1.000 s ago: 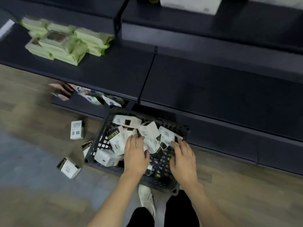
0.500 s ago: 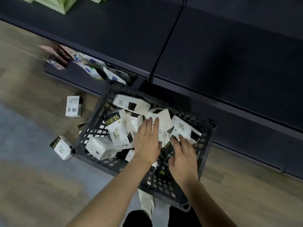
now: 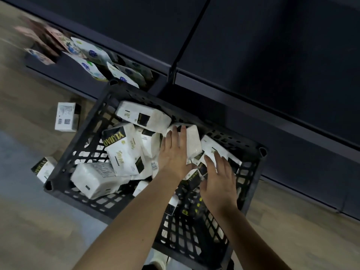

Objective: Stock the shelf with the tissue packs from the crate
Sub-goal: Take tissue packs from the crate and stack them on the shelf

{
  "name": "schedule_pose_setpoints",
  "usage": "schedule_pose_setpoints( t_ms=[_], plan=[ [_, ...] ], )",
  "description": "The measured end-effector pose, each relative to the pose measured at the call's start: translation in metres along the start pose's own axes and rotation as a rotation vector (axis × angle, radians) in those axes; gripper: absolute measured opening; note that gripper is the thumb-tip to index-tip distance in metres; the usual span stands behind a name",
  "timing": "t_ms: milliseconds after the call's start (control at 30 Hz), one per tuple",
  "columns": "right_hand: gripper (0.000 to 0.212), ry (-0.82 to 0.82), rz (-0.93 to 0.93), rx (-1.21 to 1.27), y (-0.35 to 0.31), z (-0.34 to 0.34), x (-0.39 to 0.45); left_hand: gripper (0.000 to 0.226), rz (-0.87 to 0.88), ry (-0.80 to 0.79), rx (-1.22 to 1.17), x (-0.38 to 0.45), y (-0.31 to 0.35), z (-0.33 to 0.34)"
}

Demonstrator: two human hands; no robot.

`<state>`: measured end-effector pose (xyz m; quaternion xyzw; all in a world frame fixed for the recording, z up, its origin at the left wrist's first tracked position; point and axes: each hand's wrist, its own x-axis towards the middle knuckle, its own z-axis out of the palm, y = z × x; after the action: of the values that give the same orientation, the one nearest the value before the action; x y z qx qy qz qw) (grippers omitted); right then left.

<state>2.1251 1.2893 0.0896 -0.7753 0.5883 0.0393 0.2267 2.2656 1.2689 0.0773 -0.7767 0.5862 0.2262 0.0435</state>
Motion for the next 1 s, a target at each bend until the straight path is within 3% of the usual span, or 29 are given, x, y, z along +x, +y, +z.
schedule_pose_setpoints(
  t_ms=[133, 300, 533, 1000],
  plan=[
    [0.065, 0.012, -0.012, -0.021, 0.0, 0.004, 0.006, 0.122, -0.019, 0.05, 0.008, 0.009, 0.005, 0.007],
    [0.065, 0.004, -0.019, -0.054, 0.002, 0.008, 0.005, 0.105, 0.01, 0.102, -0.031, 0.015, 0.006, 0.009],
    [0.07, 0.015, -0.013, -0.093, 0.001, 0.0, -0.008, 0.115, 0.114, 0.283, 0.011, 0.003, -0.001, 0.009],
    [0.071, 0.099, 0.035, -0.013, -0.038, -0.096, -0.063, 0.103, 0.242, 0.331, -0.224, -0.09, 0.019, -0.086]
  ],
)
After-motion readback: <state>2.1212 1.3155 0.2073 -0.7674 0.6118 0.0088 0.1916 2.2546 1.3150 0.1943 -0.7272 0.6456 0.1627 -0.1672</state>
